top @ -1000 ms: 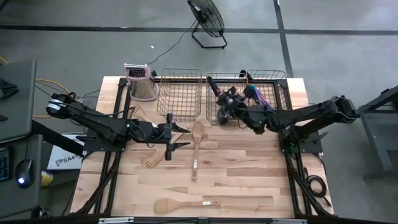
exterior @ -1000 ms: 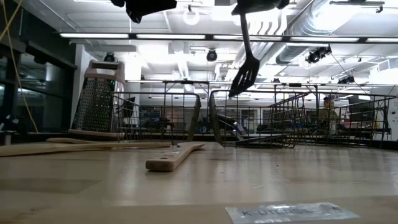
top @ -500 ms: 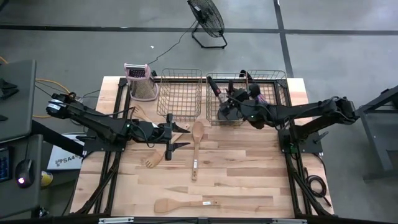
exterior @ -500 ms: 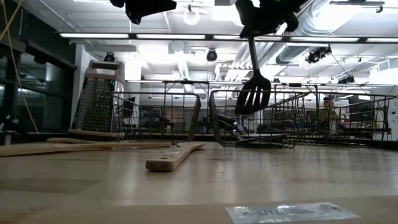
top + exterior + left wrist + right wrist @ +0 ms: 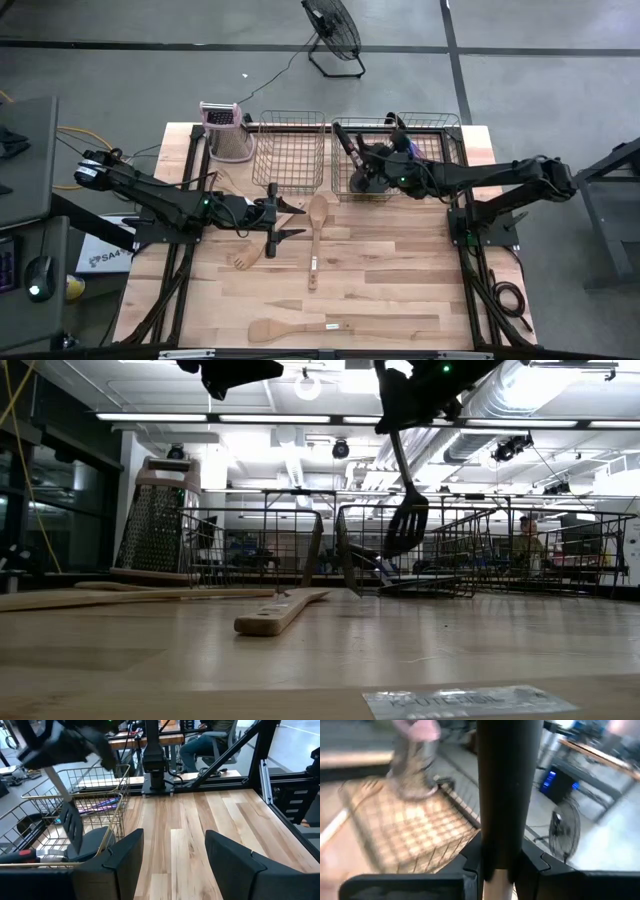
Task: Pick & Place Kitchen Items
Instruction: Put the black slotted turner spatula into the middle mesh basket
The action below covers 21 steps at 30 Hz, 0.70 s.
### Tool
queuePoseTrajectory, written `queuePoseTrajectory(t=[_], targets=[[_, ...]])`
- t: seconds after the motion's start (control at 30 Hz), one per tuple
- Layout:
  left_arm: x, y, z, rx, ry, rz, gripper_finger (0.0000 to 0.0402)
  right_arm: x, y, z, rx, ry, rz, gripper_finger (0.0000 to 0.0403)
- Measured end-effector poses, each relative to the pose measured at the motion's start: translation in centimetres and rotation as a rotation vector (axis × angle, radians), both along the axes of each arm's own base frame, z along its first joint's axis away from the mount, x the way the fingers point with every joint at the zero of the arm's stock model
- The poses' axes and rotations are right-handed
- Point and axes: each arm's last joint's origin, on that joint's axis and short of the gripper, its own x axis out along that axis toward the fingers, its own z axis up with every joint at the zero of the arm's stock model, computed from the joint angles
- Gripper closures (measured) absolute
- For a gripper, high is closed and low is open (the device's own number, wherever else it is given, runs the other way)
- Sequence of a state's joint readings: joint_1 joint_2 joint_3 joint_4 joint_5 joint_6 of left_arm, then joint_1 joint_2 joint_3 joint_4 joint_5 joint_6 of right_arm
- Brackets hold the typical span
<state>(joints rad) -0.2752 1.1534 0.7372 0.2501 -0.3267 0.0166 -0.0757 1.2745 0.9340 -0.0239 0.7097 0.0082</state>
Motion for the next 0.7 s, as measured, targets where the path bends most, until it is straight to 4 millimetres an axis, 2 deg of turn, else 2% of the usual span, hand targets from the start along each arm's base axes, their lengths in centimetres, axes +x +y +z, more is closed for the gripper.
queuePoseTrajectory(t=[0.13, 0.27, 0.43, 0.53, 0.7], targets=[[0.0, 0.0, -0.2, 0.005, 0.017, 0.000, 0.0190, -0.9, -0.2, 0.6, -0.043, 0.085, 0.125, 0.0344], [0.0, 0.0, -0.1, 0.007, 0.006, 0.006, 0.0190, -2.2, -0.9, 1.5, -0.023, 0.091, 0.274, 0.0344], [0.0, 0.1, 0.0, 0.030, 0.006, 0.026, 0.0190, -3.9, -2.3, 2.5, -0.027, 0.099, 0.587, 0.0344], [0.1, 0.2, 0.0, 0.038, -0.003, 0.030, 0.0190, -4.7, -4.0, 2.8, -0.045, 0.085, 0.637, 0.0344], [1.4, 1.5, 0.3, 0.104, -0.092, 0.068, 0.0190, -5.7, -6.1, 2.9, -0.016, 0.051, 0.677, 0.0344]])
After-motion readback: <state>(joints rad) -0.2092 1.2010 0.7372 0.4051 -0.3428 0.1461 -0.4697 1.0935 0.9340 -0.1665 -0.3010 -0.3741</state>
